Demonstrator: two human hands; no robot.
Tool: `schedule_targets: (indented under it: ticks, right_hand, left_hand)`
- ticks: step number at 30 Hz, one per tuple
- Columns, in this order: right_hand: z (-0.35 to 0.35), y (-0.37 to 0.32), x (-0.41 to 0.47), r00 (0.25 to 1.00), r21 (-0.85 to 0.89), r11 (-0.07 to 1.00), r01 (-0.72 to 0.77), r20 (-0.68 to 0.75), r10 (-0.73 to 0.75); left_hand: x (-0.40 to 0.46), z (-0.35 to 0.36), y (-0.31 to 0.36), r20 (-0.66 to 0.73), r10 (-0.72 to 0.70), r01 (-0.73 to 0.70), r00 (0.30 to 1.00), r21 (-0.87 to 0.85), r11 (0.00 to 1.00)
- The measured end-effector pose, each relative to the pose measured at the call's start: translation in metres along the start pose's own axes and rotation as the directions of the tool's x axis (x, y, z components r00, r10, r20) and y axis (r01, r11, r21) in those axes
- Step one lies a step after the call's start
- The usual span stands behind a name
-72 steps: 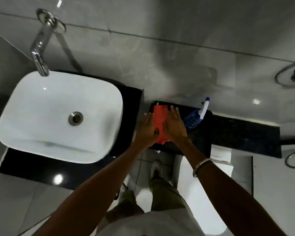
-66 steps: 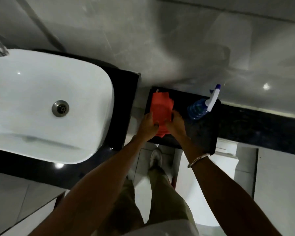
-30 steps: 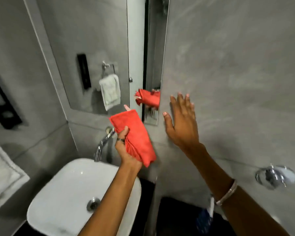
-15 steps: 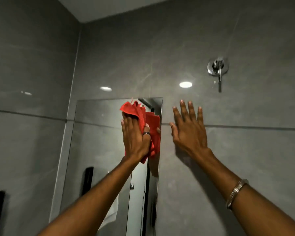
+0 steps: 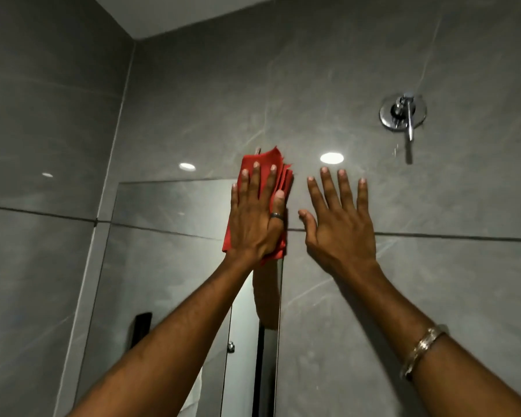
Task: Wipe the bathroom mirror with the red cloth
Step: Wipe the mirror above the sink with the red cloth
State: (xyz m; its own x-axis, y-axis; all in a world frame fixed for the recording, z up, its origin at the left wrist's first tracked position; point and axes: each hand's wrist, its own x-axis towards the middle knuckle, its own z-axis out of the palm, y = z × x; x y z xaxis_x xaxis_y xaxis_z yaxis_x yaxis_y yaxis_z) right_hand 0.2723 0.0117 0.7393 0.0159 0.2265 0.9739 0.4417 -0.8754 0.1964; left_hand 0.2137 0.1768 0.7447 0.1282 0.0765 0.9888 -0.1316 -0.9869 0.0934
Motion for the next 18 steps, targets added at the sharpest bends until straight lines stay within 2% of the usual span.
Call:
schedule_targets:
  ticks: [6,11,14,18]
  right_hand:
    - [-0.001,-0.003,-0.009,0.999,0.018,0.999,-0.034,-0.018,0.034]
    - [-0.001,-0.009,-0.054,0.999,0.033,0.999,-0.035,0.013,0.034]
    - [-0.003,-0.011,-0.078,0.998,0.024,1.000,0.002,0.057,-0.003]
    - [-0.010,-0.009,-0.078,0.994,0.018,1.000,0.018,0.108,-0.019]
  left_hand:
    - [-0.066,0.011,0.011,0.006,-0.070,0.070,0.998,0.012,0.997]
    - [-0.148,0.017,0.010,0.045,-0.094,0.094,0.995,-0.019,0.995]
    - [-0.145,0.015,0.009,0.083,-0.136,0.138,0.987,-0.013,0.990]
    - [-0.088,0.009,0.014,0.061,-0.115,0.116,0.991,0.001,0.993]
